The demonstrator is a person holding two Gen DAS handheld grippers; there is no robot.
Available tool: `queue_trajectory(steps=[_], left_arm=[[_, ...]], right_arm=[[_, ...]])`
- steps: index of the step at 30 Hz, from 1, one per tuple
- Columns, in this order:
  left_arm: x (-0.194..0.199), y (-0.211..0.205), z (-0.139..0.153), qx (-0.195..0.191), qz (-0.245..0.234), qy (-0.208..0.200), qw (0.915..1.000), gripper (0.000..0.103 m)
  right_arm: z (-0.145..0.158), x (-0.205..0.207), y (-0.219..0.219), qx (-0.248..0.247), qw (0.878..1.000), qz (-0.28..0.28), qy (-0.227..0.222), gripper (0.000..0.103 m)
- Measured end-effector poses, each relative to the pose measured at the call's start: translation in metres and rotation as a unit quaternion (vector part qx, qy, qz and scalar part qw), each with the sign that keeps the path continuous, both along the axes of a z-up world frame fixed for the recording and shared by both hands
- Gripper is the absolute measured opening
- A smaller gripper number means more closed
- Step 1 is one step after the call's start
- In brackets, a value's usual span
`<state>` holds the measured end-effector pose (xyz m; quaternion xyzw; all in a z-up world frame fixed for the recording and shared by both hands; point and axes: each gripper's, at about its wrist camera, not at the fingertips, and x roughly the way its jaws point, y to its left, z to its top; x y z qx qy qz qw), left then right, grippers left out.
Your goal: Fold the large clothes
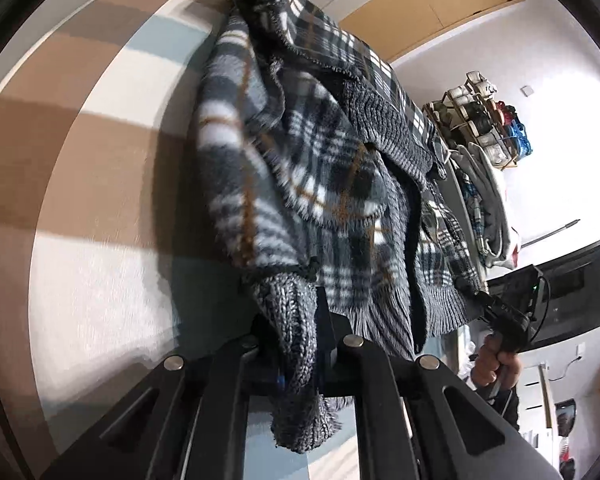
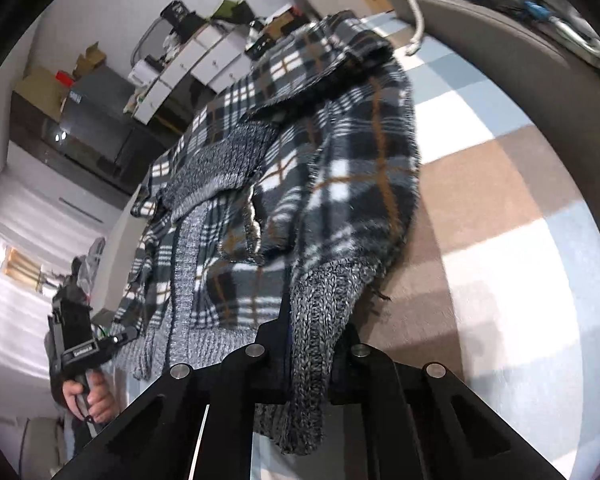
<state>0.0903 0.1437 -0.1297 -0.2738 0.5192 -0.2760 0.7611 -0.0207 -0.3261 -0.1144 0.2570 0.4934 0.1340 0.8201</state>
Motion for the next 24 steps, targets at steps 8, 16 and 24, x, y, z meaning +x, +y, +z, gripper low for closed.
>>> queue_trajectory(steps=[8, 16, 24], left_arm=[[-0.022, 0.005, 0.001, 0.002, -0.017, 0.001, 0.9998, 0.004], [-0.039, -0.001, 0.012, 0.084, -0.035, -0.033, 0.9953, 0.005], [-0.04, -0.029, 0.021, 0.207, -0.028, -0.089, 0.9739, 0.018]], right_arm=[[-0.002, -0.023, 0.004, 0.009, 1.0, -0.016, -0.017, 0.01], [0.004, -0.036, 0.001, 0.004, 1.0, -0.011, -0.016, 0.01], [-0.002, -0.012, 0.017, -0.024, 1.0, -0.005, -0.005, 0.016]])
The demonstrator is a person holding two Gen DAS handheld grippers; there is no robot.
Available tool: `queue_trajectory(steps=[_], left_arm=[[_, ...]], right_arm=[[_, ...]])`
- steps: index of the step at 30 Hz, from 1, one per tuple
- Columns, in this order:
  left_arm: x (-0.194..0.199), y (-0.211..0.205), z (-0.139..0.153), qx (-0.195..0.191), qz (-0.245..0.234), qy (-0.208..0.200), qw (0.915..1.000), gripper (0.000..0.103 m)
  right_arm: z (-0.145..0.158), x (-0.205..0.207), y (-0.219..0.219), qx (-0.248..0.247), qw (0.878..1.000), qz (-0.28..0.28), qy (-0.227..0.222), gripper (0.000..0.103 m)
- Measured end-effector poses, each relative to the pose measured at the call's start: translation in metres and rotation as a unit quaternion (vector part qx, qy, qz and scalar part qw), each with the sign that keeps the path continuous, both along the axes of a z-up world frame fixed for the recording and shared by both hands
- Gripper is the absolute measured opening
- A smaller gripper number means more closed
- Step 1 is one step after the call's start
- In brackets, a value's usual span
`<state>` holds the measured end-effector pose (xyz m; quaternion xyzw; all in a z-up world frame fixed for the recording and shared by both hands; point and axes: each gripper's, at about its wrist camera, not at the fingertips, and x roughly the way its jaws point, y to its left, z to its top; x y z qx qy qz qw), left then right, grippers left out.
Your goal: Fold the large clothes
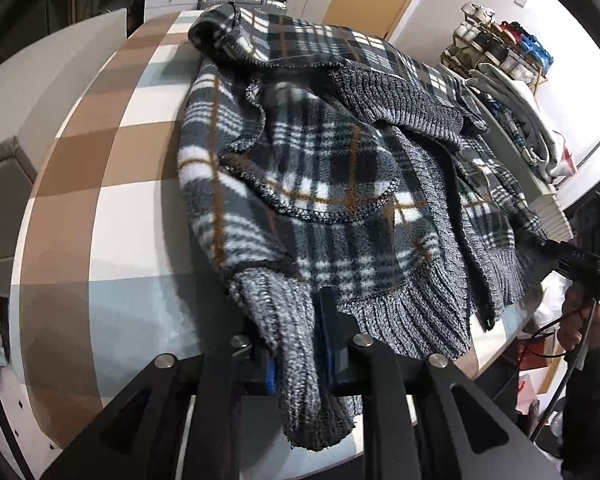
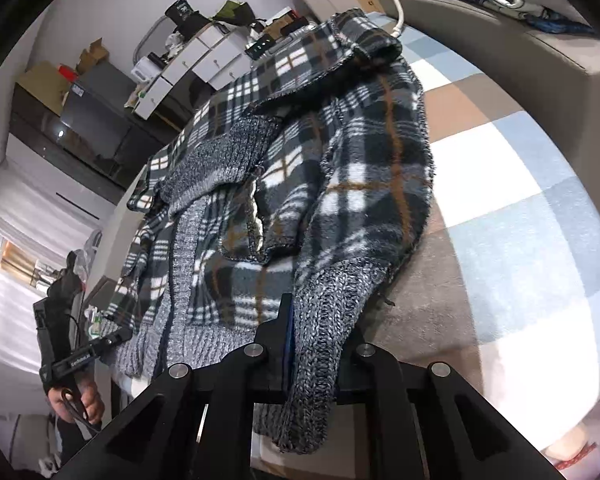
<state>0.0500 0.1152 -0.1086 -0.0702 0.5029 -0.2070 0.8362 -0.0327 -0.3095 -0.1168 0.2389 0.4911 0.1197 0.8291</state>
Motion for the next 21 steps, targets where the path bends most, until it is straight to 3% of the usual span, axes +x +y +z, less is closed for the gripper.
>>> queue_trajectory(steps=[4, 6, 7, 14, 16, 18, 19, 21], left_arm=[[-0.003, -0.012, 0.001, 0.011, -0.013, -0.014, 0.9998, 0.039], [-0.006, -0.02, 0.002, 0.027, -0.014, -0.022, 0.9993, 0.073], [-0.009, -0.026, 0.002, 0.031, -0.012, -0.025, 0.9991, 0.078], [-0.01, -0.025, 0.001, 0.015, -0.009, -0.042, 0.9989, 0.079], [-0.011, -0.024, 0.002, 0.014, -0.012, -0.043, 0.9989, 0.075], [-0.012, -0.022, 0.002, 0.023, -0.01, -0.049, 0.9985, 0.04], [-0.015, -0.016, 0.002, 0.024, -0.01, -0.049, 0.9985, 0.034], [-0.012, -0.01, 0.001, 0.013, -0.007, -0.039, 0.9991, 0.011]], right_arm=[[-0.004, 0.002, 0.003, -0.002, 1.0, 0.007, 0.001, 0.024], [-0.005, 0.004, 0.002, 0.011, 1.0, 0.003, -0.001, 0.03], [-0.005, -0.004, 0.0, 0.015, 1.0, 0.001, -0.004, 0.032], [-0.002, -0.008, 0.008, -0.003, 1.0, -0.003, -0.019, 0.038], [-0.003, -0.008, 0.009, -0.005, 1.0, -0.001, -0.017, 0.031], [-0.005, -0.009, 0.01, -0.01, 1.0, -0.004, -0.016, 0.021], [-0.005, -0.01, 0.01, -0.014, 1.0, -0.005, -0.017, 0.02], [-0.005, -0.012, 0.01, -0.019, 1.0, -0.01, -0.02, 0.015]])
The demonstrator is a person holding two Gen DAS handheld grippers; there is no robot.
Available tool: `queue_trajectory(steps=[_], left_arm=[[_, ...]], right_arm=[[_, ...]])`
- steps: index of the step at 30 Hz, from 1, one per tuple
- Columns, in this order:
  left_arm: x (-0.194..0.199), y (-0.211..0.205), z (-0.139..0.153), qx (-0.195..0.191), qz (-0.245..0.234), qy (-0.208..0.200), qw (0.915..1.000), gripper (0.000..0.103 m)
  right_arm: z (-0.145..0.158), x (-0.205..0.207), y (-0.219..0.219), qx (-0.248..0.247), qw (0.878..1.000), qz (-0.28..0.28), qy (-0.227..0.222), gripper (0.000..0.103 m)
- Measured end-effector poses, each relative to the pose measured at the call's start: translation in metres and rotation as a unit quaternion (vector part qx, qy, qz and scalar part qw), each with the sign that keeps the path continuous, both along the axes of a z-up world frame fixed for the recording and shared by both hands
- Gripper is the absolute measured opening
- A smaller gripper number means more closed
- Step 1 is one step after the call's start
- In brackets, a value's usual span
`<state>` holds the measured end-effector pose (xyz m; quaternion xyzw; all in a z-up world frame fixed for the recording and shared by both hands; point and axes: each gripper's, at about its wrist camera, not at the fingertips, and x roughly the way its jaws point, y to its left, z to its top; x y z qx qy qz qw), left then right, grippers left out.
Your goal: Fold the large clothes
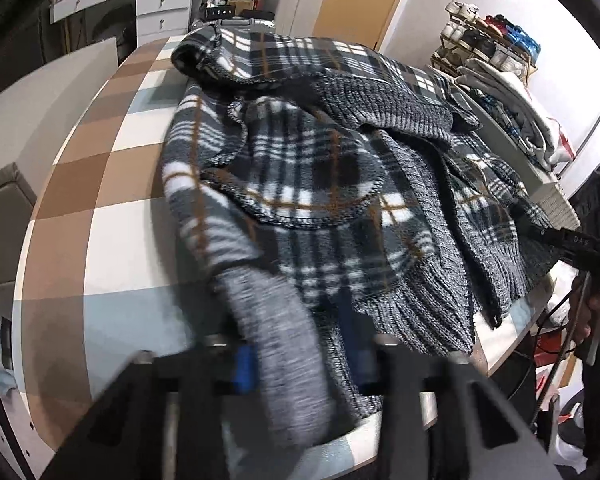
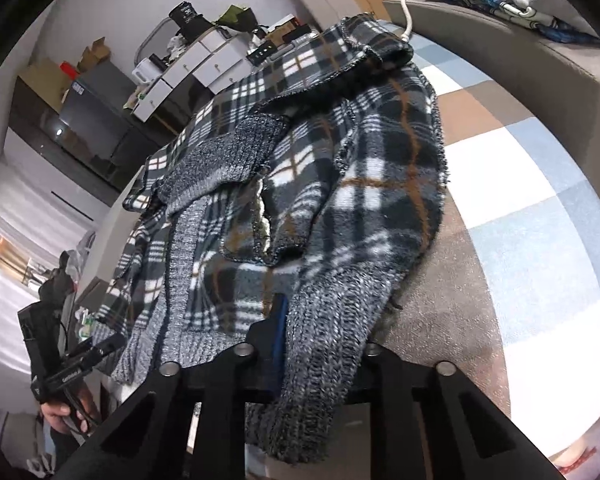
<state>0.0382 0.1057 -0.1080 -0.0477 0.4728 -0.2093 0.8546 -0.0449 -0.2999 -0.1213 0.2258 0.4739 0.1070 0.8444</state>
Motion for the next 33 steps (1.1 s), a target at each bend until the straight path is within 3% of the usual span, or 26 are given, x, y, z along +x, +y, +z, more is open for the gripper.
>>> queue_trajectory(steps=[5, 16, 19, 24, 28, 29, 30, 31, 32, 33], left_arm=[[0.0, 0.005, 0.001, -0.019, 0.0, 0.01, 0.9998, 0.006], [-0.003, -0.002, 0.012, -0.039, -0.009, -0.003, 0.9992, 0.006], [0.0, -0.003, 0.012, -0.054, -0.018, 0.005, 0.9984, 0.02], [0.003, -0.009, 0.01, -0.084, -0.044, 0.02, 0.9953, 0.057], [0.005, -0.011, 0.008, -0.092, -0.049, 0.026, 0.9943, 0.062], [0.006, -0.01, 0.008, -0.098, -0.05, 0.026, 0.9936, 0.062], [0.007, -0.007, 0.008, -0.11, -0.049, 0.03, 0.9923, 0.051], [0.009, -0.004, 0.008, -0.115, -0.046, 0.034, 0.9917, 0.038], [0.012, 0.001, 0.006, -0.116, -0.037, 0.041, 0.9917, 0.008], [0.015, 0.007, 0.003, -0.132, -0.032, 0.055, 0.9892, 0.006]], right_arm=[[0.007, -0.005, 0.0, -0.007, 1.0, -0.005, -0.015, 0.013], [0.015, -0.005, 0.004, -0.006, 1.0, 0.001, -0.028, 0.012], [0.016, -0.005, 0.004, 0.02, 0.999, 0.014, -0.03, 0.015], [0.01, 0.0, 0.007, 0.037, 0.999, 0.027, -0.01, 0.019], [0.004, 0.004, 0.01, 0.035, 0.999, 0.032, 0.012, 0.023], [0.003, 0.004, 0.011, 0.033, 0.999, 0.033, 0.013, 0.023], [0.003, 0.005, 0.012, 0.03, 0.999, 0.035, 0.014, 0.023], [0.003, 0.005, 0.012, 0.026, 0.999, 0.034, 0.016, 0.021], [0.002, 0.006, 0.011, 0.026, 0.999, 0.031, 0.019, 0.016], [0.002, 0.005, 0.008, 0.031, 0.999, 0.026, 0.02, 0.014]])
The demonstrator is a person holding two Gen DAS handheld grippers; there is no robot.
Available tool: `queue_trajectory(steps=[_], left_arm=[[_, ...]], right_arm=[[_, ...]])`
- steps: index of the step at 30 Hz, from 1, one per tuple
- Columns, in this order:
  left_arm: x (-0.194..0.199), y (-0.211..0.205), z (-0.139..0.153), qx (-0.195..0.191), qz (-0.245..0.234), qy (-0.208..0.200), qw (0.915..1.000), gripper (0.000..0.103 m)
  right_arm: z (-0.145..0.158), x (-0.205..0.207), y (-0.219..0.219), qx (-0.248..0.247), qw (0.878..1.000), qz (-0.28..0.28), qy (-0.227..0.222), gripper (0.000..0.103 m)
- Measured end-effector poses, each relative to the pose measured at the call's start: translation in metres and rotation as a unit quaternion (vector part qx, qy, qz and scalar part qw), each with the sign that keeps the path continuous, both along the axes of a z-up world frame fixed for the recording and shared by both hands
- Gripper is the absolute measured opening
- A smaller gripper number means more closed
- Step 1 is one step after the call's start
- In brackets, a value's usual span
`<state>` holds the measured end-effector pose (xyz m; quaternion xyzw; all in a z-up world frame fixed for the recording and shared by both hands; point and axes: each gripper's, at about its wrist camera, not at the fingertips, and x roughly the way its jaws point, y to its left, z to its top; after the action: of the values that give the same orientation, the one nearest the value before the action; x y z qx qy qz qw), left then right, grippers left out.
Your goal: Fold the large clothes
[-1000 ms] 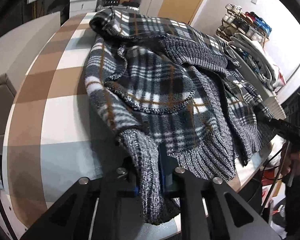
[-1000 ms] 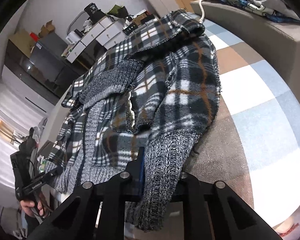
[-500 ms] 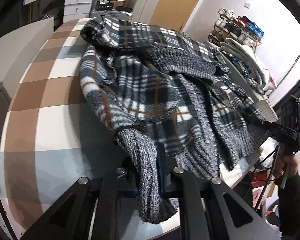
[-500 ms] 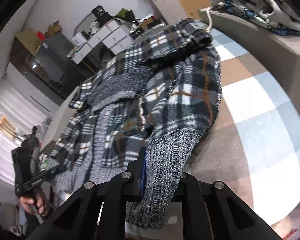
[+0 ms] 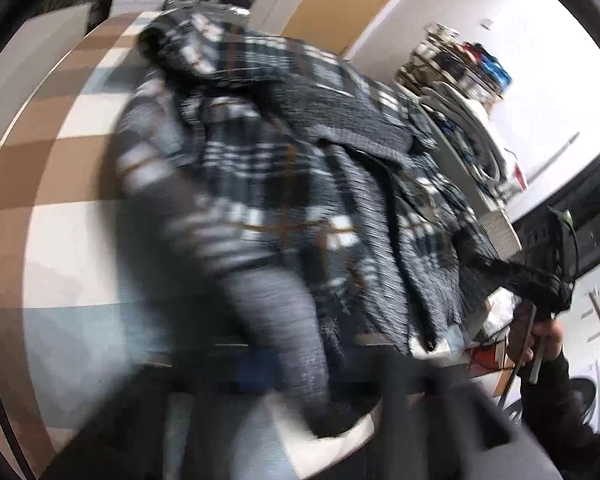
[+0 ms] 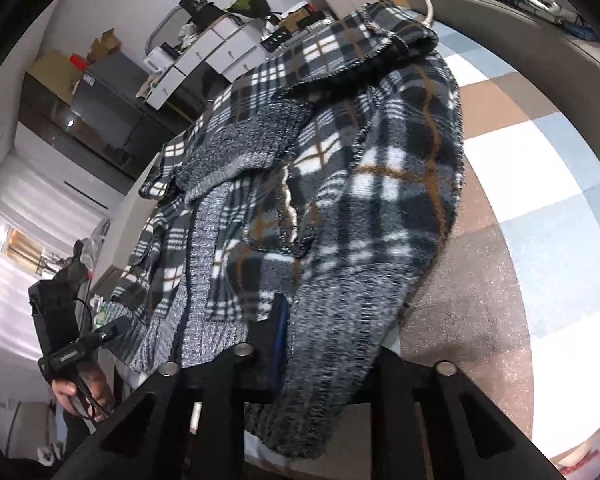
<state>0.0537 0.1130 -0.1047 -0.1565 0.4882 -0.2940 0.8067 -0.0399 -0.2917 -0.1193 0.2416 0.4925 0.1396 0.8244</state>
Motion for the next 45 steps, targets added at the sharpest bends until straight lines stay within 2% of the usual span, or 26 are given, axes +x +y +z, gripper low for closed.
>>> queue_trajectory(steps=[3, 7, 13, 18, 21, 23, 26, 31, 36, 41, 45], left_arm=[[0.003, 0.023, -0.009, -0.063, 0.018, 0.045, 0.9968, 0.006], [-0.012, 0.031, -0.002, -0.06, 0.018, 0.03, 0.9976, 0.005], [-0.019, 0.043, 0.012, -0.112, -0.001, 0.035, 0.9931, 0.005], [0.025, 0.039, 0.041, -0.144, -0.013, 0.046, 0.9885, 0.005], [0.052, 0.032, 0.058, -0.136, -0.017, 0.051, 0.9892, 0.005], [0.075, 0.029, 0.066, -0.118, -0.007, 0.078, 0.9899, 0.005], [0.108, 0.026, 0.077, -0.141, -0.016, 0.102, 0.9846, 0.005], [0.16, 0.03, 0.076, -0.167, 0.008, 0.145, 0.9753, 0.005], [0.207, 0.041, 0.061, -0.162, 0.049, 0.173, 0.9703, 0.005], [0.231, 0.049, 0.041, -0.168, 0.067, 0.209, 0.961, 0.005], [0.244, 0.05, 0.033, -0.186, 0.054, 0.239, 0.9515, 0.005]], right_arm=[[0.004, -0.006, -0.01, 0.017, 1.0, -0.015, -0.008, 0.011], [0.013, -0.018, -0.024, 0.03, 0.999, -0.037, -0.023, 0.01], [0.02, -0.03, -0.035, 0.063, 0.997, -0.045, -0.018, 0.01], [0.047, -0.007, -0.033, 0.09, 0.995, -0.032, -0.027, 0.01], [0.069, 0.022, -0.033, 0.103, 0.994, -0.026, -0.033, 0.01], [0.084, 0.046, -0.035, 0.109, 0.993, -0.025, -0.036, 0.01], [0.097, 0.079, -0.039, 0.119, 0.992, -0.027, -0.028, 0.01], [0.104, 0.151, -0.047, 0.112, 0.993, -0.032, 0.012, 0.01], [0.088, 0.226, -0.059, 0.105, 0.99, -0.052, 0.084, 0.01], [0.042, 0.278, -0.075, 0.122, 0.974, -0.081, 0.172, 0.01], [0.01, 0.305, -0.088, 0.157, 0.959, -0.1, 0.216, 0.011]])
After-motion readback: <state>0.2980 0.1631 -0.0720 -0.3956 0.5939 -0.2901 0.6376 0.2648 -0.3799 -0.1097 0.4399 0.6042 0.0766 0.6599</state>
